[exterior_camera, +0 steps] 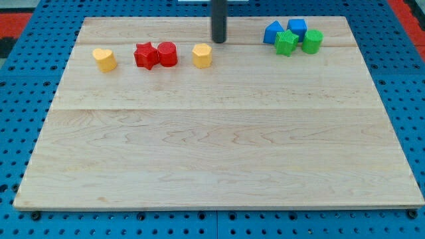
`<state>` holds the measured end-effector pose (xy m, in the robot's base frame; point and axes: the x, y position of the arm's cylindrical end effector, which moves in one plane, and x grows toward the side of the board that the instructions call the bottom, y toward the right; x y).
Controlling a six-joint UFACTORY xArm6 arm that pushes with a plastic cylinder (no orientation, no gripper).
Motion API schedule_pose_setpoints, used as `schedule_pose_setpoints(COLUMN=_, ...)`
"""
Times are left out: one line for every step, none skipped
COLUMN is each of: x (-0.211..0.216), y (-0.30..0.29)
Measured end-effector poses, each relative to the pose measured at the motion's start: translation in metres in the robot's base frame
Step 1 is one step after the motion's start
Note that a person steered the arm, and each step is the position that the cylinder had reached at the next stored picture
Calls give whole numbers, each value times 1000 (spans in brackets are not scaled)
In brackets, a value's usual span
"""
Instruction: Slide the yellow hexagon to the red circle
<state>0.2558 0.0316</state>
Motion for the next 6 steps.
schedule_pose_setpoints(x=11, y=14)
schedule_pose_setpoints(x=35, y=-4)
schedule_pose_setpoints(x=58, y=-11)
schedule_pose_setpoints(x=59, y=-18)
schedule_pose_setpoints(x=59, y=-49)
schedule_pose_setpoints(x=79, y=-47)
